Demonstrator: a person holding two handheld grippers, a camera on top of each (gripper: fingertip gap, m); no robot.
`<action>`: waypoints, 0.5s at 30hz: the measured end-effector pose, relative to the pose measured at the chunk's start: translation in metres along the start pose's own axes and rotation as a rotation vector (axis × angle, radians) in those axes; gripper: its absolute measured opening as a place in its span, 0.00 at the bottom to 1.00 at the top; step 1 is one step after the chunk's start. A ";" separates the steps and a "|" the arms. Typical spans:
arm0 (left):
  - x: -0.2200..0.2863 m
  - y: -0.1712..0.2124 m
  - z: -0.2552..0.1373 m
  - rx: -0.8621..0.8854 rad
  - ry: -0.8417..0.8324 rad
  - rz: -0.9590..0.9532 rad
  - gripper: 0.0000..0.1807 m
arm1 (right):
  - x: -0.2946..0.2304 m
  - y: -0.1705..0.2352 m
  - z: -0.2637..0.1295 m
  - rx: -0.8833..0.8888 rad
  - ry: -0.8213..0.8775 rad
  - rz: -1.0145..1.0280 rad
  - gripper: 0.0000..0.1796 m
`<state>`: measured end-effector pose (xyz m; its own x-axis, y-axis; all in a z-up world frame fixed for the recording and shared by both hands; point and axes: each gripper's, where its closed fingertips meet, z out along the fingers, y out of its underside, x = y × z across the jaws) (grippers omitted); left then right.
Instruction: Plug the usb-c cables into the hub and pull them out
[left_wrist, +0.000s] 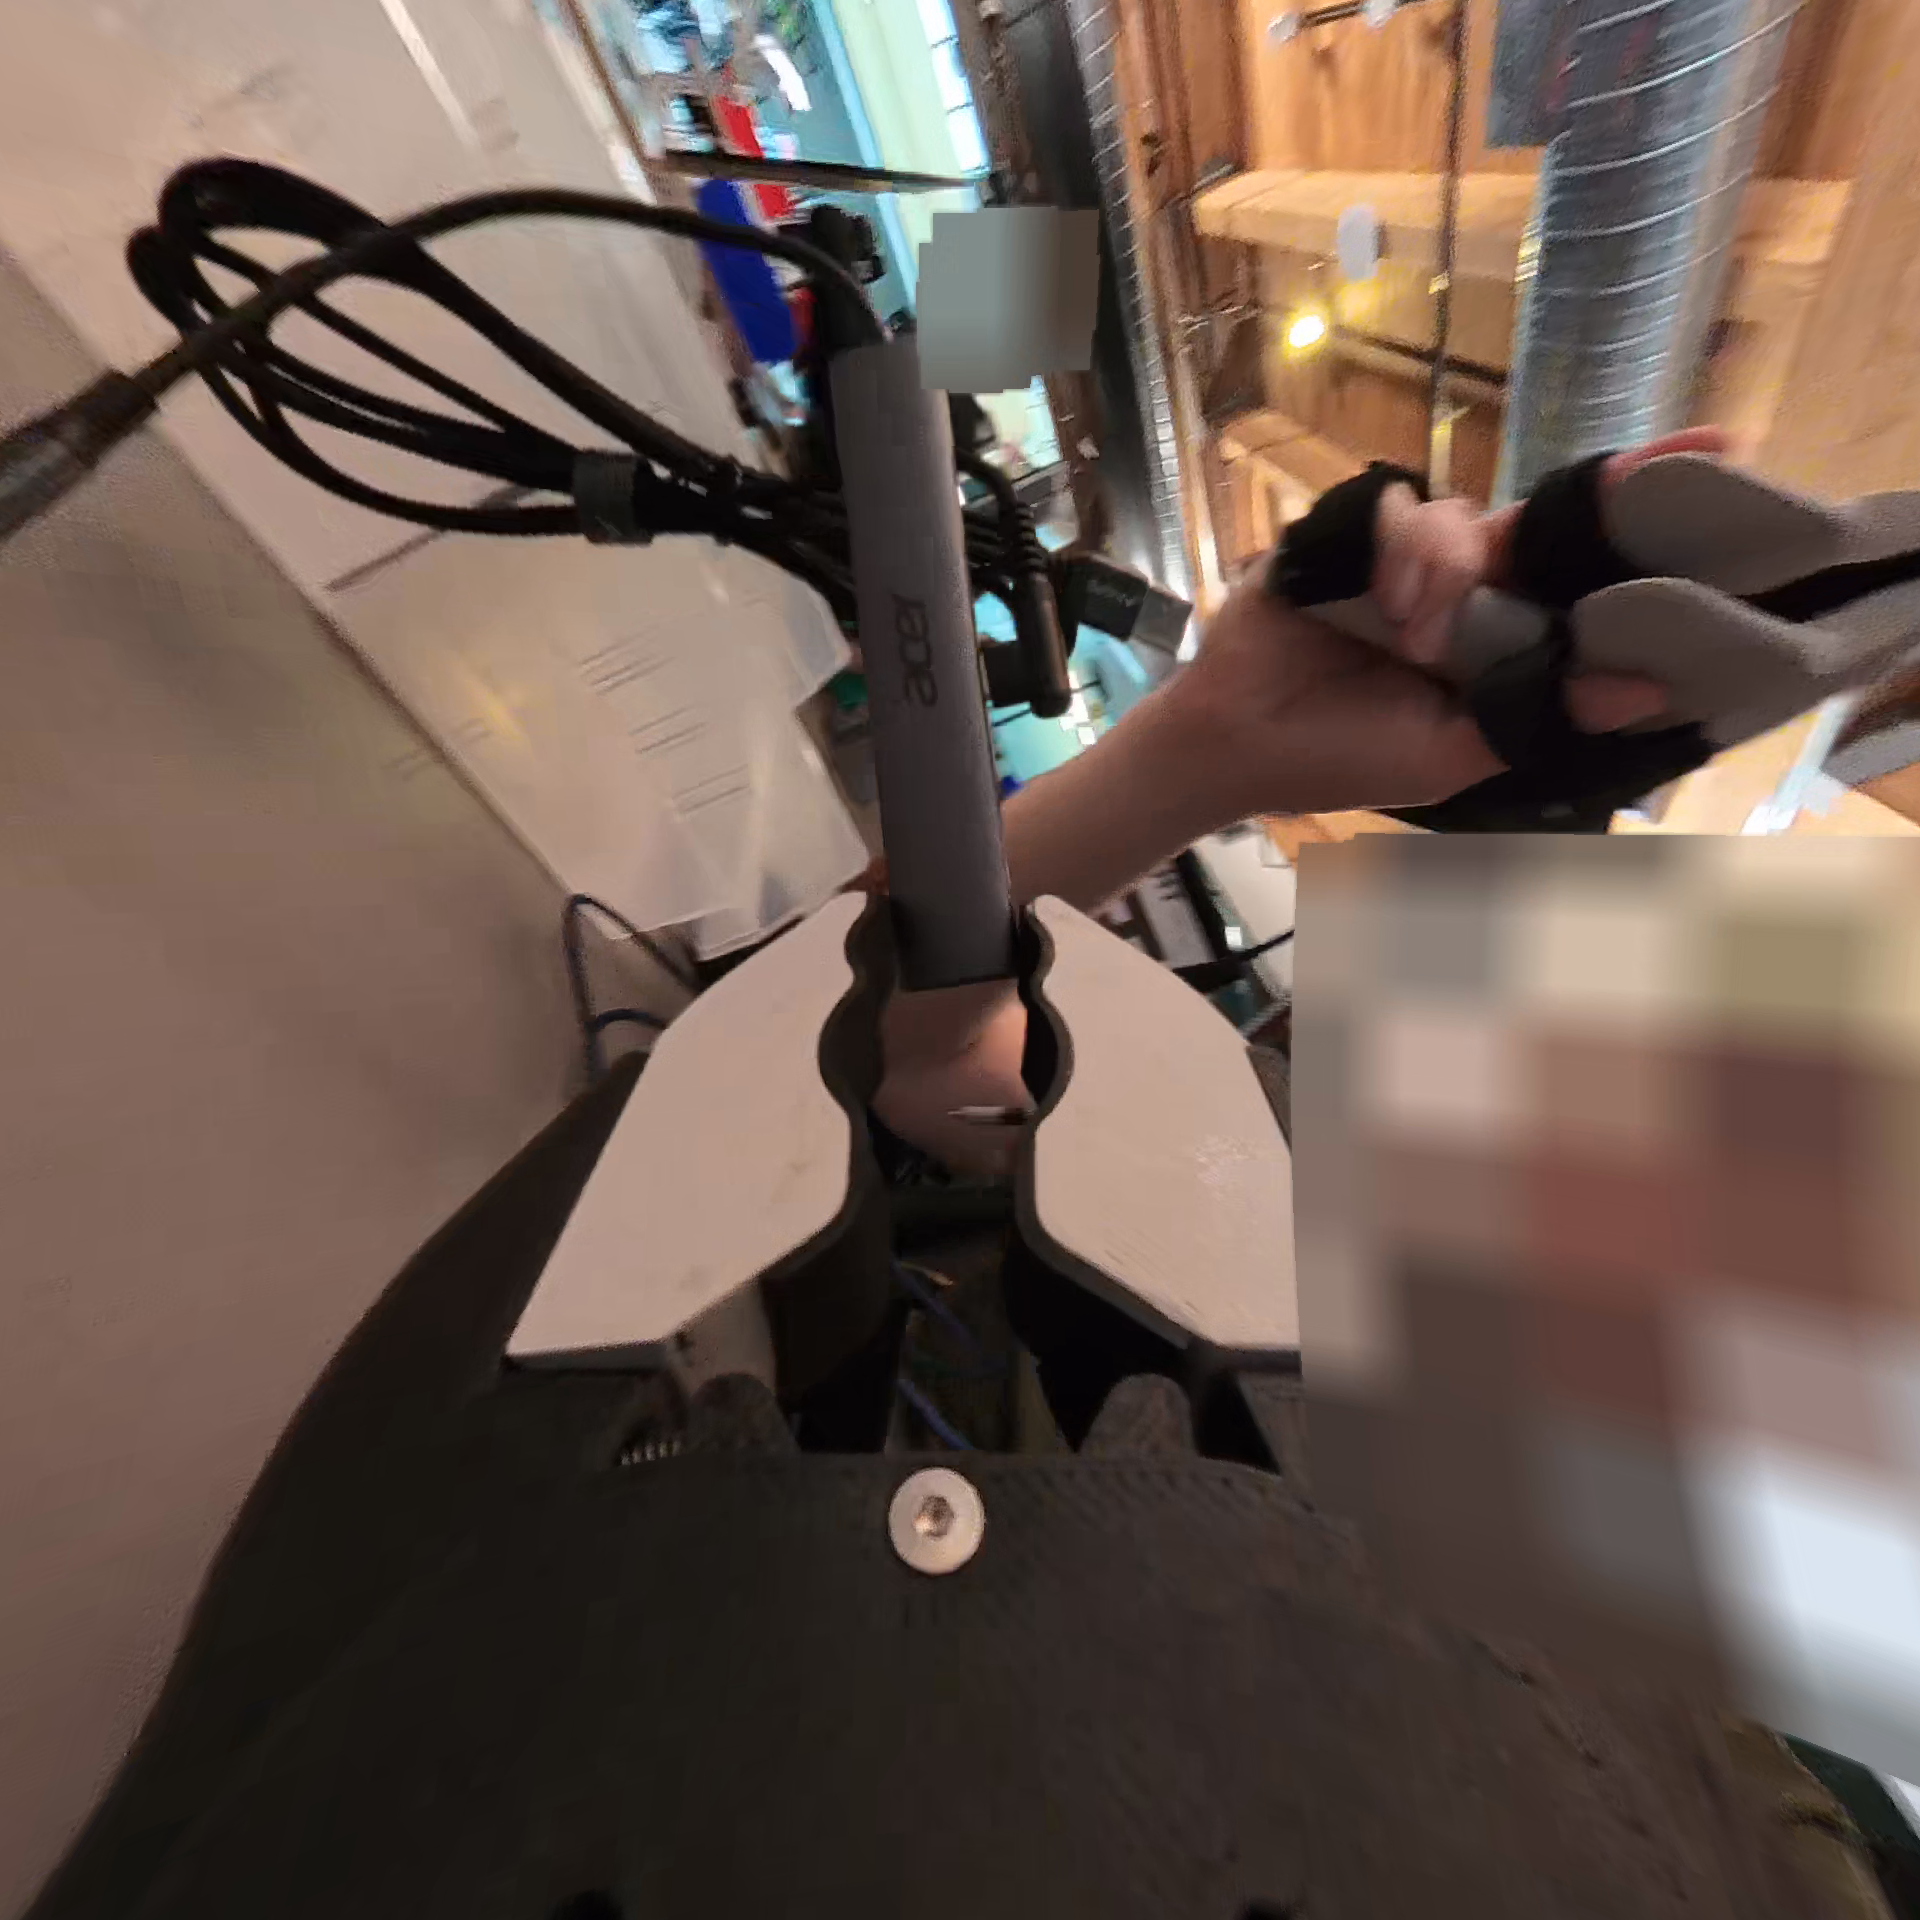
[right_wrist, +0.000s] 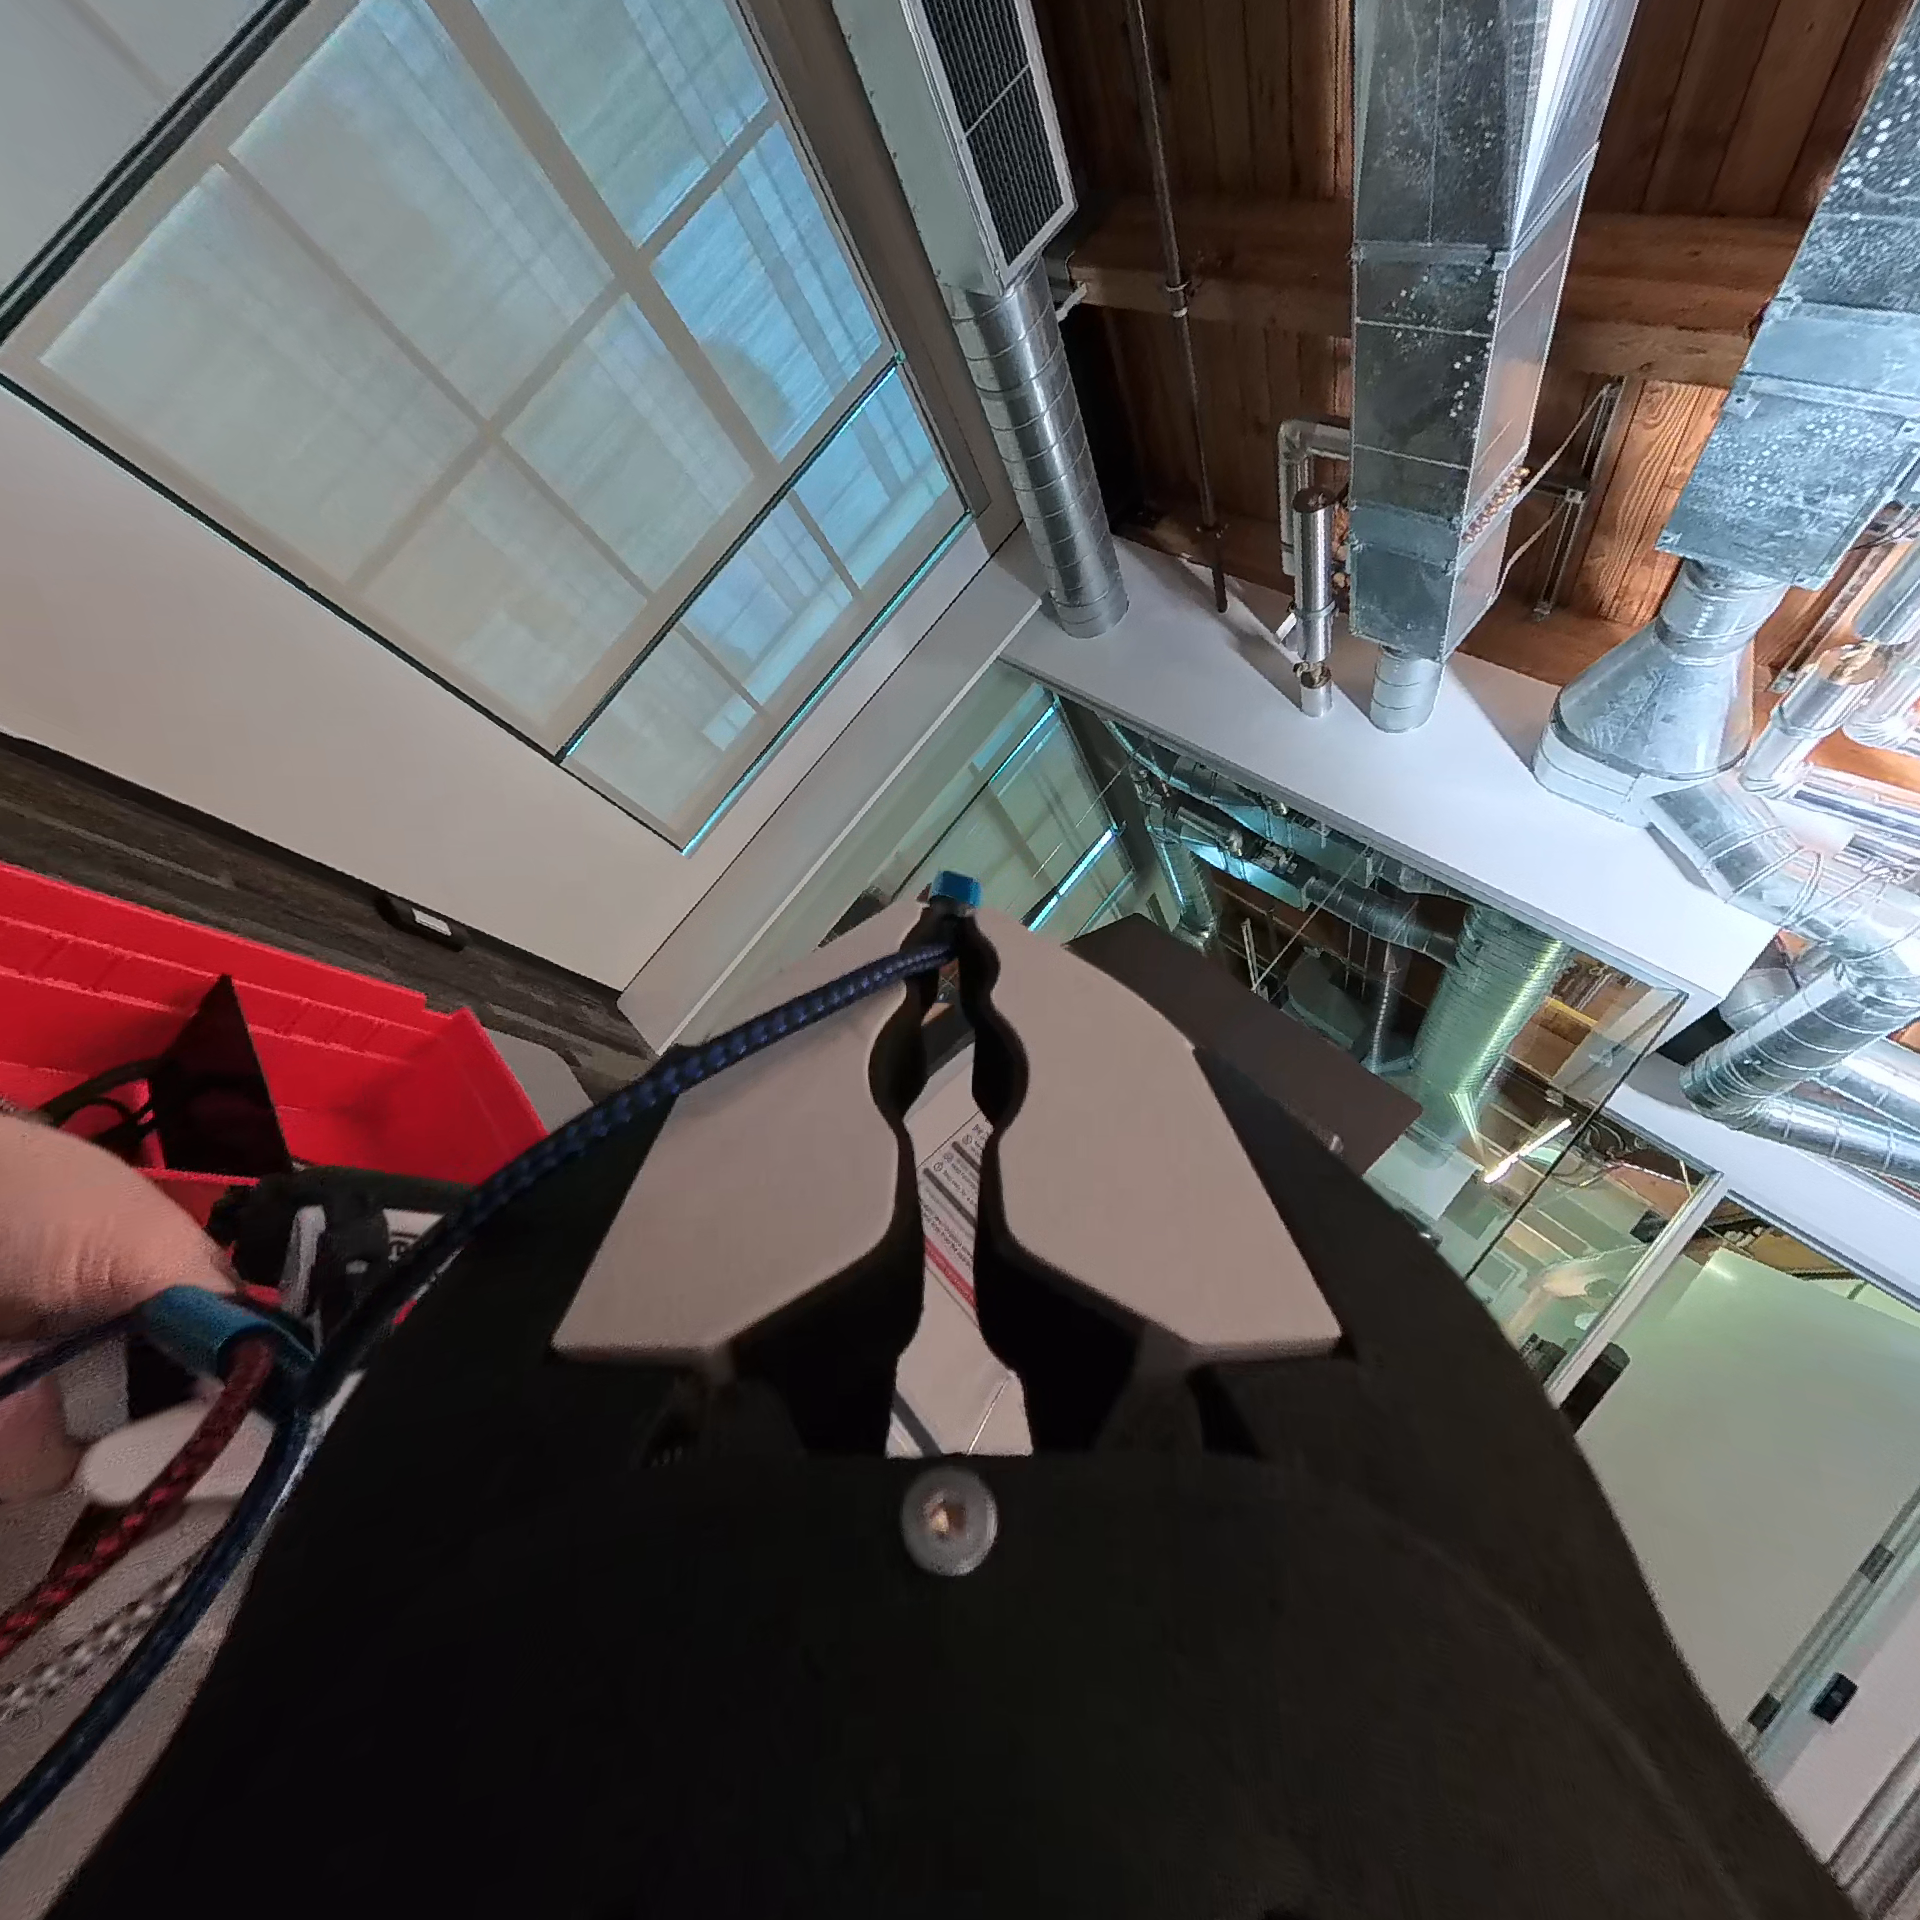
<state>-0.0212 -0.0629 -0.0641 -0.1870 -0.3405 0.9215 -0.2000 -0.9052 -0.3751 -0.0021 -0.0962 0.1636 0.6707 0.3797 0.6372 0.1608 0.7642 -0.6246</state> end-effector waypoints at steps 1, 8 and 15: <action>0.007 -0.001 0.000 0.009 0.046 -0.017 0.12 | -0.001 0.001 0.001 -0.004 -0.002 0.001 0.02; 0.030 -0.010 0.002 0.078 0.162 -0.025 0.12 | -0.006 0.007 0.004 -0.035 -0.020 -0.010 0.02; 0.059 -0.026 -0.012 0.180 0.178 0.097 0.12 | -0.018 0.015 0.010 -0.090 -0.072 -0.024 0.02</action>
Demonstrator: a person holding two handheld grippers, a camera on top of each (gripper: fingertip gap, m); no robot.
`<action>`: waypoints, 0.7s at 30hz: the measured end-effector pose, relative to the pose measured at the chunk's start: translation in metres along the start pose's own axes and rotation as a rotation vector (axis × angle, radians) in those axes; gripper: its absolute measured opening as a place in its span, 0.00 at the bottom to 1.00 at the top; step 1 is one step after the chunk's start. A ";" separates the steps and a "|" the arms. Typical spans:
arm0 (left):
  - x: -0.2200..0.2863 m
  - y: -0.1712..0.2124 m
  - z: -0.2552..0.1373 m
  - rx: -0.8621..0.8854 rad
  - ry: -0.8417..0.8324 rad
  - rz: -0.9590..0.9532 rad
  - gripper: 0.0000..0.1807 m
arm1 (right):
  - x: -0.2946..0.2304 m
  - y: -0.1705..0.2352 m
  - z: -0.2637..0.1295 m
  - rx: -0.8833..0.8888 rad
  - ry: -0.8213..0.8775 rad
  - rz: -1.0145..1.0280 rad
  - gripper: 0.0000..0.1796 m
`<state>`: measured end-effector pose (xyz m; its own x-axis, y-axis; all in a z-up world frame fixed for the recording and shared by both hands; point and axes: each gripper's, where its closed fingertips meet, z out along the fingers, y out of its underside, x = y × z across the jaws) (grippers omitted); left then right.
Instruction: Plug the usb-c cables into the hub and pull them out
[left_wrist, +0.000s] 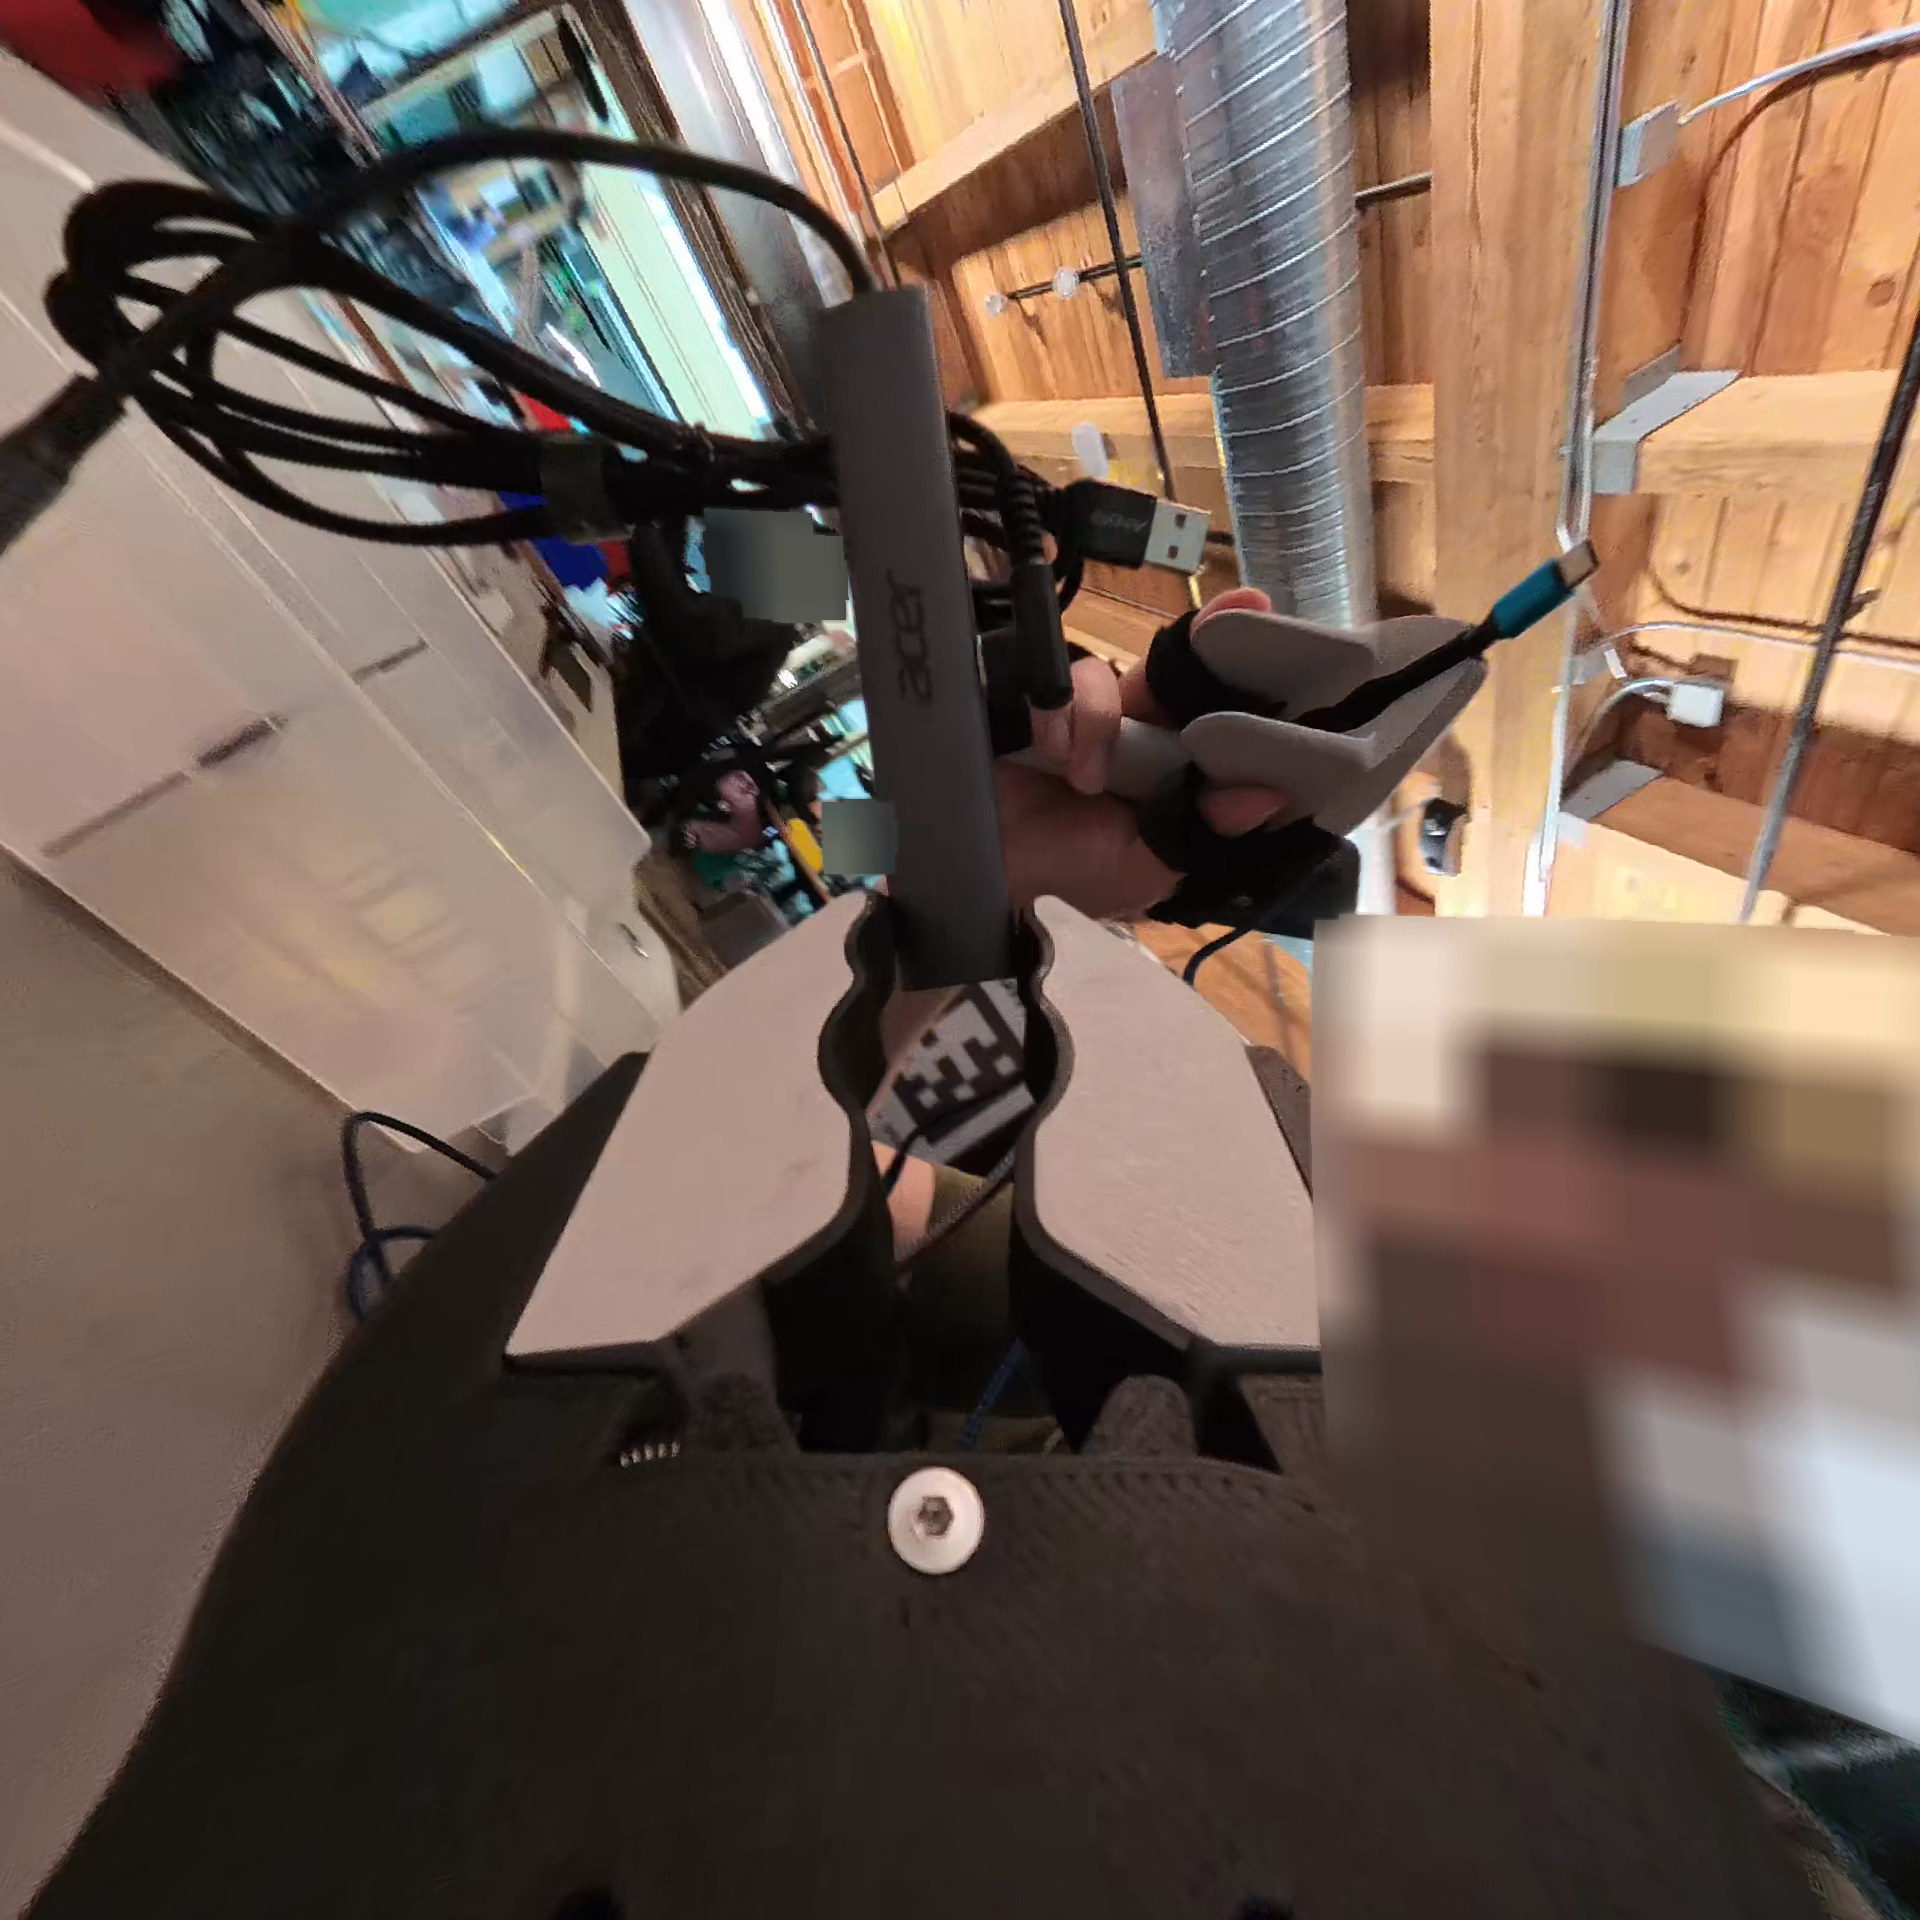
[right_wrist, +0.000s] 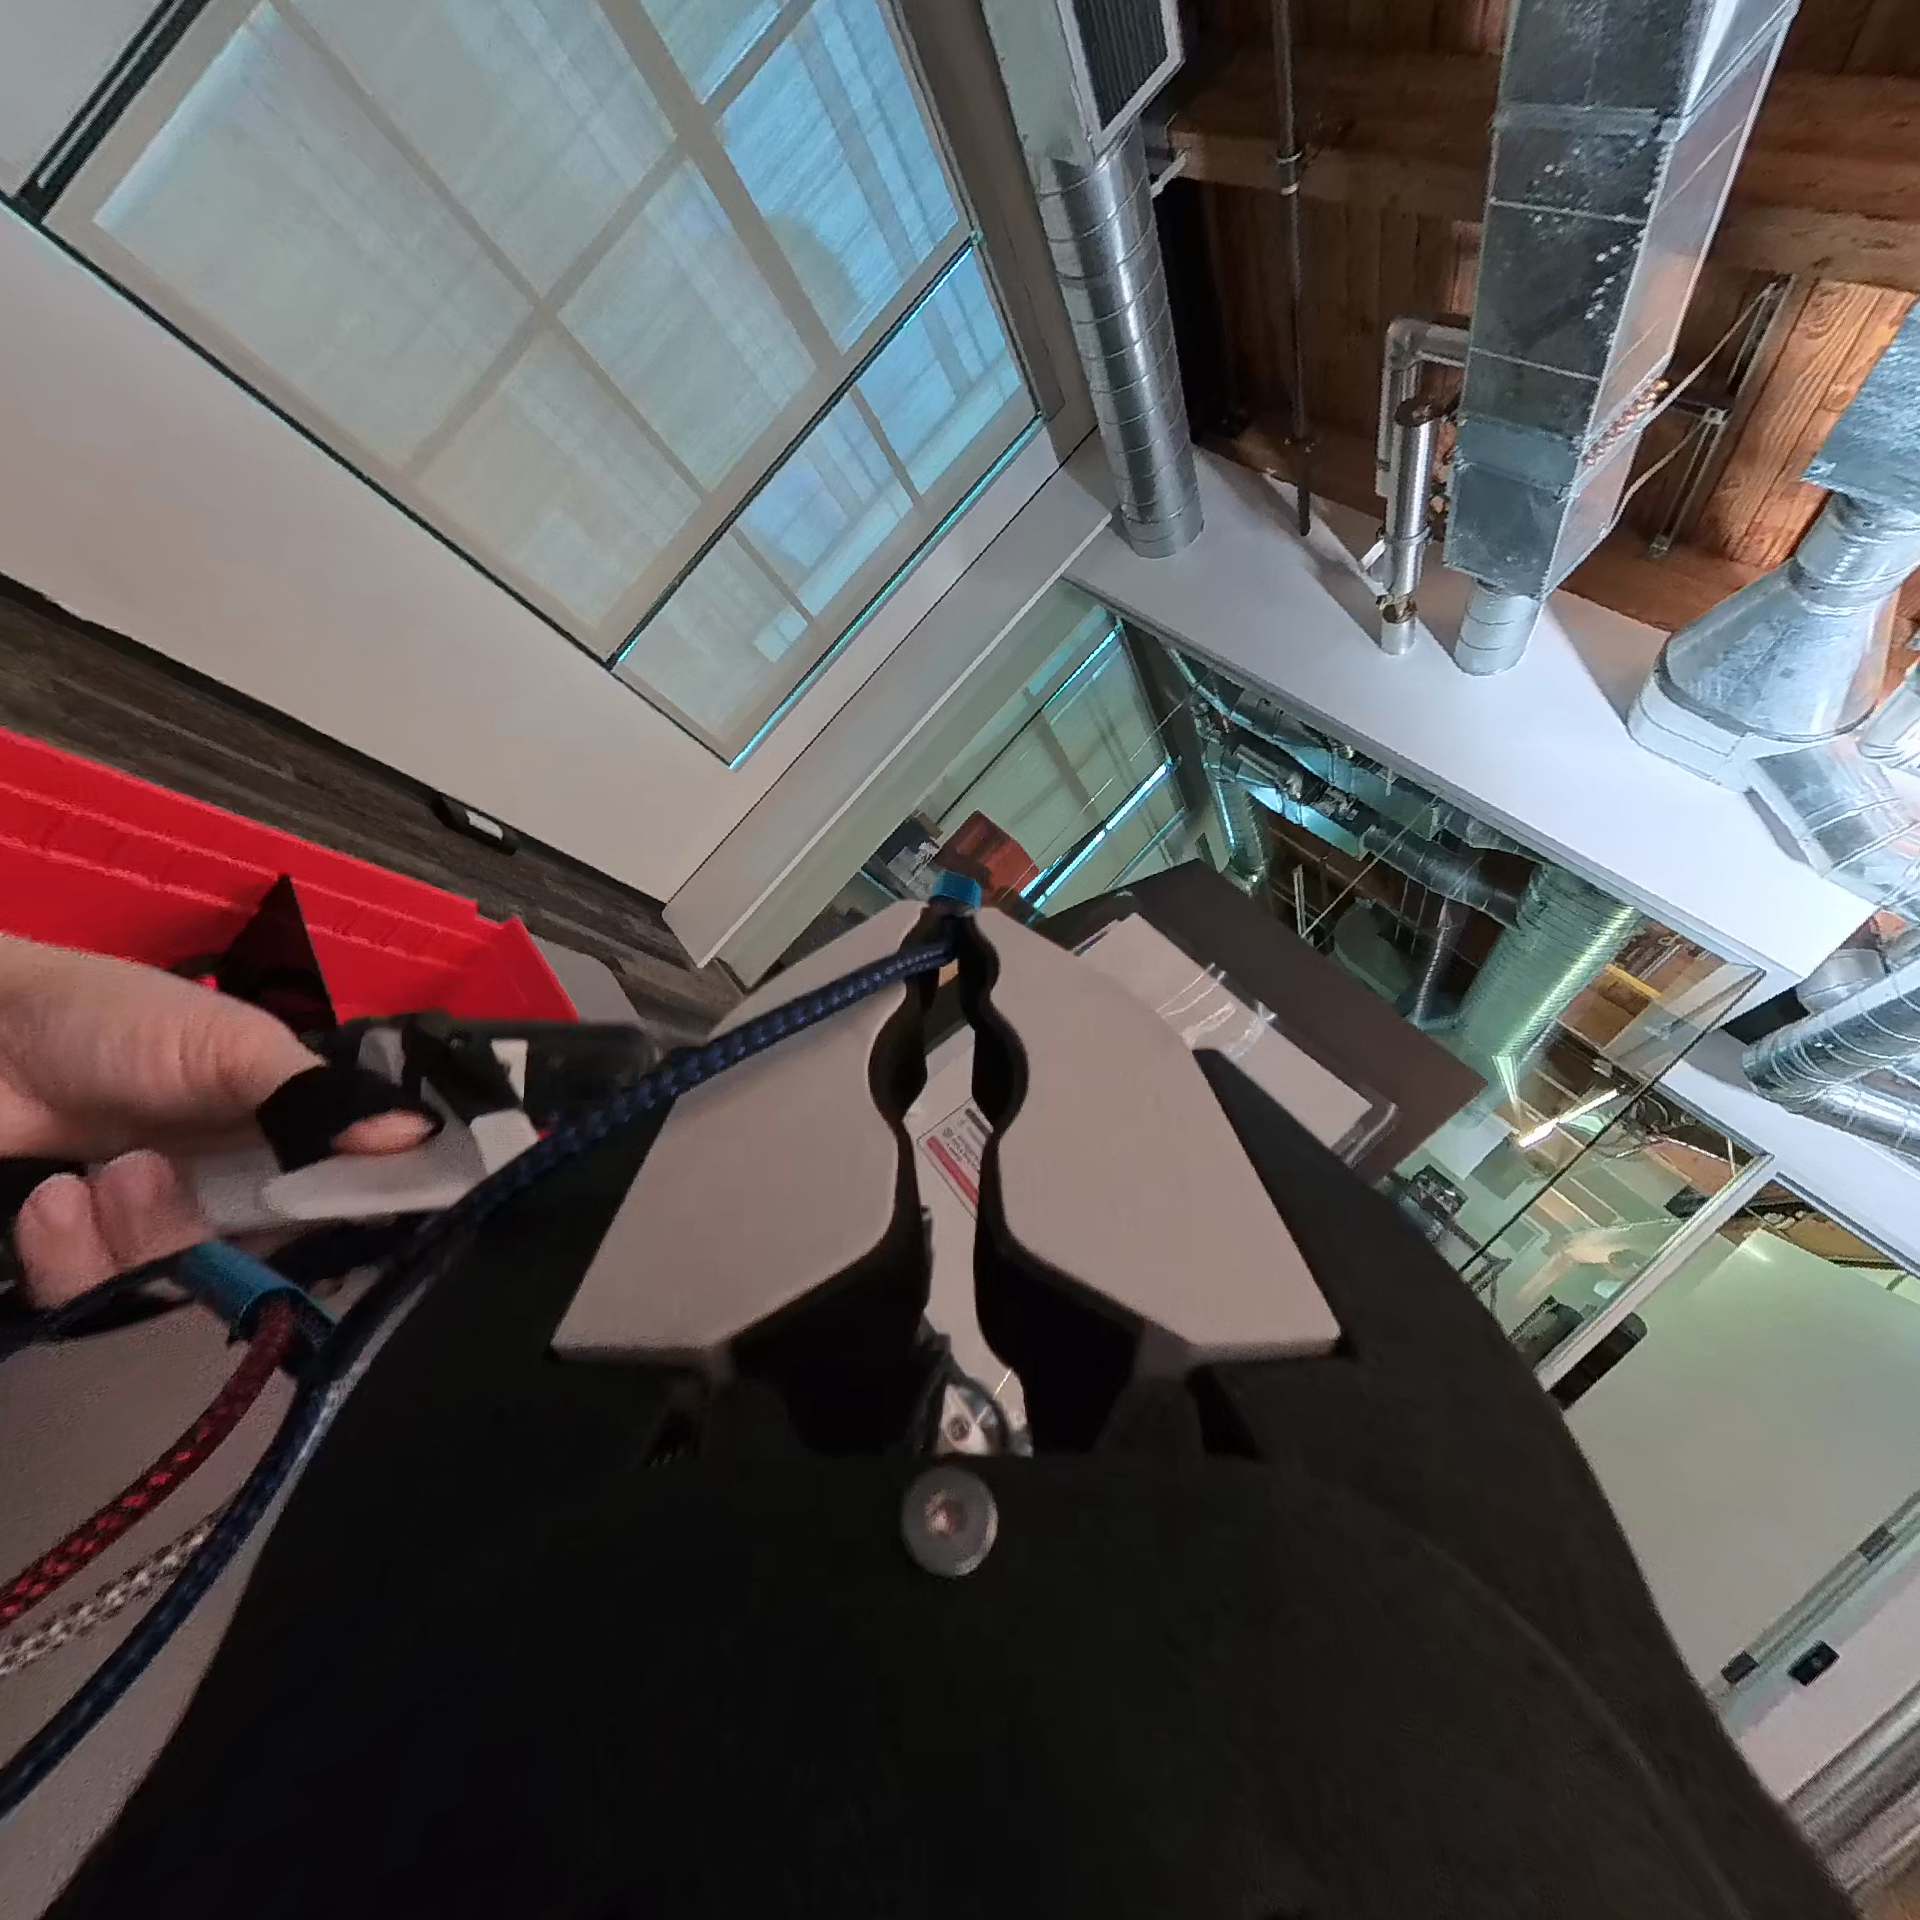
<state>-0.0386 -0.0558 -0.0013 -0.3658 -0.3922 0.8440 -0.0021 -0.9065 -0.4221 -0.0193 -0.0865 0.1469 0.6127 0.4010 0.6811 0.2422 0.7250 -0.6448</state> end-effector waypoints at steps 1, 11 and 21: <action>0.003 -0.004 -0.002 0.017 -0.013 0.031 0.12 | -0.003 0.002 0.002 -0.014 -0.010 -0.009 0.02; 0.030 -0.032 -0.018 0.191 -0.012 0.144 0.12 | -0.036 0.029 0.018 -0.169 -0.120 -0.093 0.02; 0.037 -0.050 -0.030 0.333 -0.082 0.306 0.12 | -0.053 0.049 0.026 -0.263 -0.168 -0.148 0.02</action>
